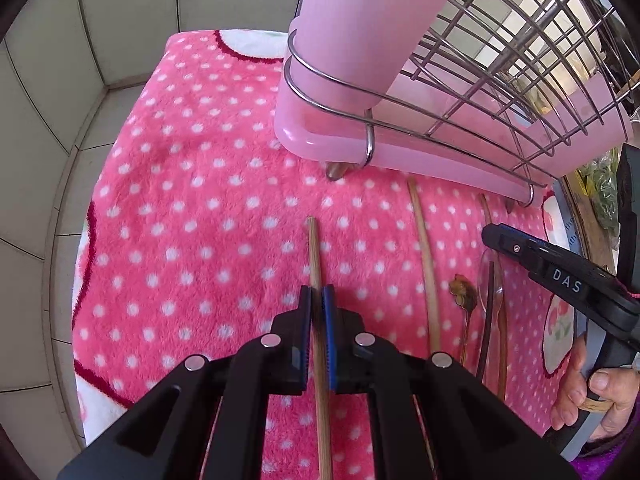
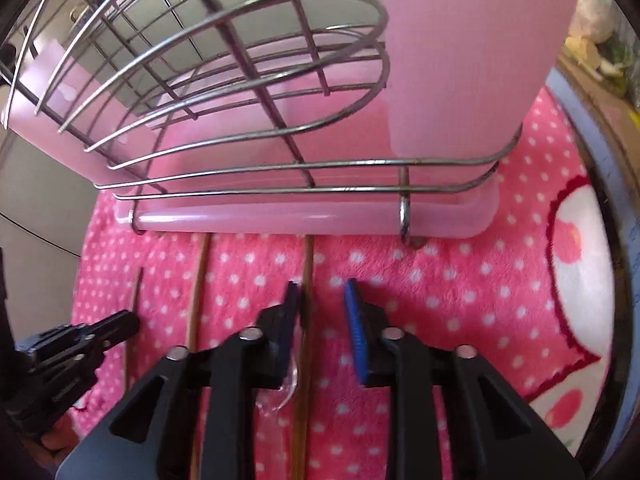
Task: Organize utensils
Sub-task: 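Grasp a wooden chopstick with the left tool while the right tool grasps another chopstick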
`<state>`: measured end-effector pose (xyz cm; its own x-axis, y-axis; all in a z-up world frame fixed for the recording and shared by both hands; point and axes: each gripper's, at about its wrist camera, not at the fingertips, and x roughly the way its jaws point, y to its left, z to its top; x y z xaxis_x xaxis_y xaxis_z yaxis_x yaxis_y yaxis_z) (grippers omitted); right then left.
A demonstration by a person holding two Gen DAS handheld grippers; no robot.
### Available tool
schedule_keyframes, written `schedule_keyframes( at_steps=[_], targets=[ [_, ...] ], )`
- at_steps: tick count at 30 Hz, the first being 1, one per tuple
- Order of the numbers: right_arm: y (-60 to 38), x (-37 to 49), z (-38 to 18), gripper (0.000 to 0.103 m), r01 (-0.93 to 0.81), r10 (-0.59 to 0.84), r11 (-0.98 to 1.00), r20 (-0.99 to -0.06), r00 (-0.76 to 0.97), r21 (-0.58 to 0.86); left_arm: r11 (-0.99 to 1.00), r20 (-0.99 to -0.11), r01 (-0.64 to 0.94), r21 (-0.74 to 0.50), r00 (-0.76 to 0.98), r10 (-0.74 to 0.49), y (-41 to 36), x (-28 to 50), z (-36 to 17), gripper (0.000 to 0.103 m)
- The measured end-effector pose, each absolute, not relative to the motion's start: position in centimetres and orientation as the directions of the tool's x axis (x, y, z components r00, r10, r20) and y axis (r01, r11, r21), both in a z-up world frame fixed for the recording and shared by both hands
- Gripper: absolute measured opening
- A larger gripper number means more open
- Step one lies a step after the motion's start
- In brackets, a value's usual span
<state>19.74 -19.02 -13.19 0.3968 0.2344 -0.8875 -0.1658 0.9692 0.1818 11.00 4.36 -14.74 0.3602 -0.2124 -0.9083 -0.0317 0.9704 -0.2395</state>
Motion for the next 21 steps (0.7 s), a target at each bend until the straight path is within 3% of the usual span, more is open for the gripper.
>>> schedule_keyframes(
  at_steps=[10, 21],
  targets=[
    [-22.7, 17.5, -11.9, 0.008, -0.157, 0.208, 0.975, -0.896, 0.393, 0.157, 0.974, -0.919, -0.008, -0.226, 0.333, -0.211, 4.3, 11.6, -14.6, 0.006],
    [-22.3, 17.2, -13.3, 0.01, -0.175, 0.171, 0.978, -0.913, 0.369, 0.112, 0.994, -0.948, 0.047, -0.102, 0.297, -0.111, 1.2, 13.5, -14.2, 0.007]
  ],
)
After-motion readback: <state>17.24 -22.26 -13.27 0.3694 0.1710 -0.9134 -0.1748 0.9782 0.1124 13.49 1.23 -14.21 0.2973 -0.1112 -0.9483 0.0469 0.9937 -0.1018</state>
